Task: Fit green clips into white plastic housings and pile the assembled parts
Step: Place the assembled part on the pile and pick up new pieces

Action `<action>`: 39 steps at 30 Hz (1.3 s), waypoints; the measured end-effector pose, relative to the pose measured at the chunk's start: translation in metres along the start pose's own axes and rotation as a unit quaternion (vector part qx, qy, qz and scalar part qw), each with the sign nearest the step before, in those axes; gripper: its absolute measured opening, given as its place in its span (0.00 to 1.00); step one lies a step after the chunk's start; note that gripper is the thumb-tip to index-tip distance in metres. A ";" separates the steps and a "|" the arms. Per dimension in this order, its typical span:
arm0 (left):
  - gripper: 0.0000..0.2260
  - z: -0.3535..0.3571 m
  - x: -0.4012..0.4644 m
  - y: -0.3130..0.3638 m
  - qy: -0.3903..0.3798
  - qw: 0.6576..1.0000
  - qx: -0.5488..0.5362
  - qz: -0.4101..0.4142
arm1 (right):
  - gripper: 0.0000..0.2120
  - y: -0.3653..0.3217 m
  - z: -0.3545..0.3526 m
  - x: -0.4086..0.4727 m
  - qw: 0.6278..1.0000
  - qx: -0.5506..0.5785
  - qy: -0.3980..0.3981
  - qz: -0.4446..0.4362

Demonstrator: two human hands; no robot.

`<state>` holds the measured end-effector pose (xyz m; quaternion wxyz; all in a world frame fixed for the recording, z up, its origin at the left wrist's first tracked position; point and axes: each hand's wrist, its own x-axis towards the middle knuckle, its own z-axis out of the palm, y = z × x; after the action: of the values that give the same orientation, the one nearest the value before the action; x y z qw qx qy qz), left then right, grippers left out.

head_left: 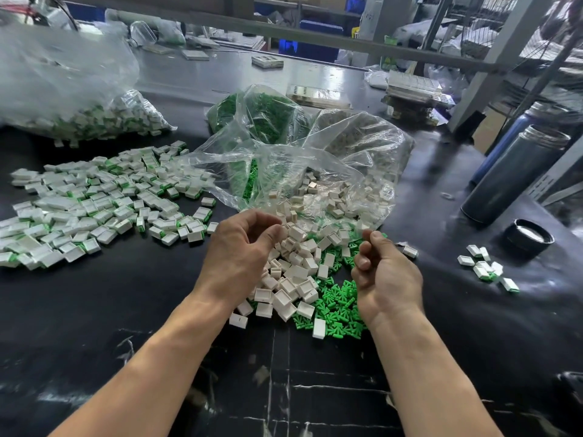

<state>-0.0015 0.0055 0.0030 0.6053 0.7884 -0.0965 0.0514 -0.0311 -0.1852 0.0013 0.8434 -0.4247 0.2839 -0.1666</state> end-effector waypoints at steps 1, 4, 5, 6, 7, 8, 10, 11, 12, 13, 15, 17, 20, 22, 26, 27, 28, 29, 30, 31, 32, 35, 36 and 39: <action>0.03 -0.001 0.000 -0.001 0.006 1.000 0.025 -0.002 | 0.08 0.000 -0.002 0.001 1.000 -0.025 -0.004 -0.014; 0.01 -0.004 0.002 -0.004 0.011 0.994 0.110 -0.015 | 0.08 -0.003 -0.008 0.005 0.987 -0.136 -0.003 -0.087; 0.01 -0.004 0.002 -0.005 0.013 0.990 0.142 -0.017 | 0.09 -0.003 -0.011 0.007 0.974 -0.189 0.006 -0.123; 0.02 -0.005 0.003 -0.006 0.014 0.985 0.173 -0.018 | 0.10 -0.005 -0.013 0.009 0.955 -0.249 0.019 -0.162; 0.02 -0.005 0.003 -0.007 0.017 0.980 0.199 -0.017 | 0.11 -0.006 -0.015 0.010 0.930 -0.309 0.034 -0.198; 0.03 -0.005 0.003 -0.007 0.020 0.975 0.222 -0.015 | 0.12 -0.007 -0.017 0.012 0.904 -0.358 0.048 -0.229; 0.05 -0.005 0.004 -0.009 0.028 0.964 0.264 -0.010 | 0.13 -0.009 -0.018 0.014 0.858 -0.425 0.079 -0.278; 0.06 -0.004 0.005 -0.010 0.029 0.958 0.285 -0.008 | 0.11 -0.011 -0.020 0.017 0.830 -0.459 0.102 -0.301; 0.07 -0.004 0.006 -0.011 0.030 0.952 0.306 -0.006 | 0.09 -0.013 -0.022 0.020 0.795 -0.498 0.128 -0.322; 0.08 -0.004 0.006 -0.013 0.031 0.945 0.325 -0.003 | 0.08 -0.015 -0.025 0.025 0.759 -0.536 0.151 -0.337; 0.09 -0.004 0.006 -0.015 0.034 0.937 0.348 -0.001 | 0.10 -0.019 -0.033 0.035 0.704 -0.600 0.181 -0.334; 0.09 -0.004 0.006 -0.016 0.035 0.933 0.359 -0.005 | 0.13 -0.022 -0.041 0.044 0.680 -0.641 0.194 -0.299; 0.09 -0.004 0.006 -0.016 0.022 0.933 0.358 -0.014 | 0.14 -0.023 -0.049 0.053 0.657 -0.686 0.192 -0.245; 0.08 -0.004 0.006 -0.015 0.012 0.938 0.345 -0.019 | 0.13 -0.024 -0.051 0.056 0.660 -0.690 0.191 -0.228; 0.08 -0.004 0.006 -0.014 0.001 0.943 0.332 -0.027 | 0.10 -0.024 -0.051 0.055 0.676 -0.670 0.201 -0.231; 0.08 -0.005 0.006 -0.014 0.001 0.945 0.326 -0.026 | 0.09 -0.024 -0.049 0.053 0.681 -0.659 0.200 -0.249; 0.07 -0.005 0.006 -0.013 0.000 0.948 0.318 -0.025 | 0.09 -0.024 -0.046 0.049 0.691 -0.640 0.189 -0.278; 0.07 -0.005 0.005 -0.012 0.000 0.950 0.310 -0.024 | 0.08 -0.024 -0.041 0.044 0.707 -0.612 0.166 -0.312; 0.07 -0.004 0.005 -0.011 0.000 0.952 0.307 -0.022 | 0.07 -0.023 -0.035 0.038 0.733 -0.575 0.129 -0.339; 0.08 -0.003 0.005 -0.010 0.003 0.952 0.306 -0.018 | 0.07 -0.021 -0.028 0.031 0.766 -0.533 0.083 -0.349; 0.08 -0.002 0.004 -0.010 0.008 0.953 0.304 -0.011 | 0.07 -0.018 -0.020 0.023 0.799 -0.494 0.032 -0.341; 0.07 0.000 0.002 -0.006 0.018 0.967 0.251 0.040 | 0.07 -0.001 -0.002 0.002 0.863 -0.411 -0.105 -0.275; 0.06 0.000 0.000 -0.005 0.016 0.972 0.227 0.056 | 0.08 0.004 0.001 -0.002 0.872 -0.394 -0.131 -0.259; 0.08 0.005 -0.003 0.000 -0.028 0.985 0.155 0.065 | 0.11 0.015 0.007 -0.007 0.879 -0.376 -0.164 -0.241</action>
<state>-0.0050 0.0013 0.0014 0.4679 0.8662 -0.1552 0.0823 -0.0316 -0.1685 -0.0057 0.5883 -0.7867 0.0712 -0.1732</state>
